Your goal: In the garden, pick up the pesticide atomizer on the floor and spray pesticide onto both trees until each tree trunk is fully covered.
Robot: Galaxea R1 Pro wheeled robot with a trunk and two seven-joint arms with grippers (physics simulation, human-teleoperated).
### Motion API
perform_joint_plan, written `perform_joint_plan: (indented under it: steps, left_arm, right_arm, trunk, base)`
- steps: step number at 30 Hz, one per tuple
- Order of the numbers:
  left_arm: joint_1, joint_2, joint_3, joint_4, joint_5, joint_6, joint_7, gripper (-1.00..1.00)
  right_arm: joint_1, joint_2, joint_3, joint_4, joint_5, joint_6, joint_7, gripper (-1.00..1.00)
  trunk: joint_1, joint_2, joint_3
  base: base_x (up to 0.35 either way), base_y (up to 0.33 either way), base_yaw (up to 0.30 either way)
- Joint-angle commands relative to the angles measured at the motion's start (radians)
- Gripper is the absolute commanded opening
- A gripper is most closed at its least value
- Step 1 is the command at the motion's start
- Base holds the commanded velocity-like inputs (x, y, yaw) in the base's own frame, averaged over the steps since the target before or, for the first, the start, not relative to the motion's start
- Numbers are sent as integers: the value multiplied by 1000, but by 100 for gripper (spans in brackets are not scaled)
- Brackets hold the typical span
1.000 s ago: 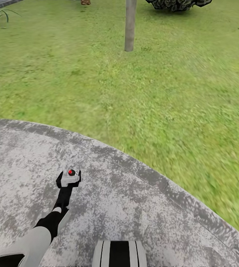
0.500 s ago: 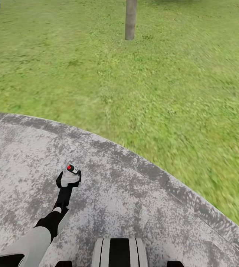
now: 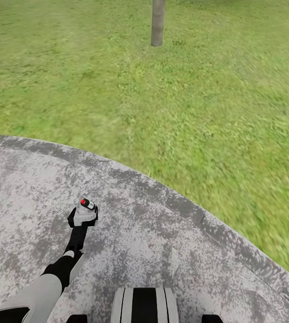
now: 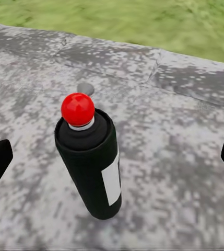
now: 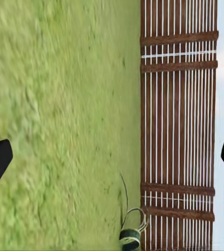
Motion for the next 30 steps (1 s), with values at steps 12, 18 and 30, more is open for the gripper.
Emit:
perform_joint_plan:
  steps: [12,18,30]
  left_arm:
    - [0,0,0,-1,0,0,0,100]
    - [0,0,0,-1,0,0,0,100]
    - [0,0,0,-1,0,0,0,100]
  right_arm:
    - [0,-42,-17,15,1,1,0,100]
    - [0,-49,-17,15,2,2,0,100]
    - [0,-65,-17,17,2,2,0,100]
  trunk:
    - [0,0,0]
    - [2,-1,-15]
    - [2,-1,-15]
  base:
    - [0,0,0]
    - [0,0,0]
    - [1,8,0]
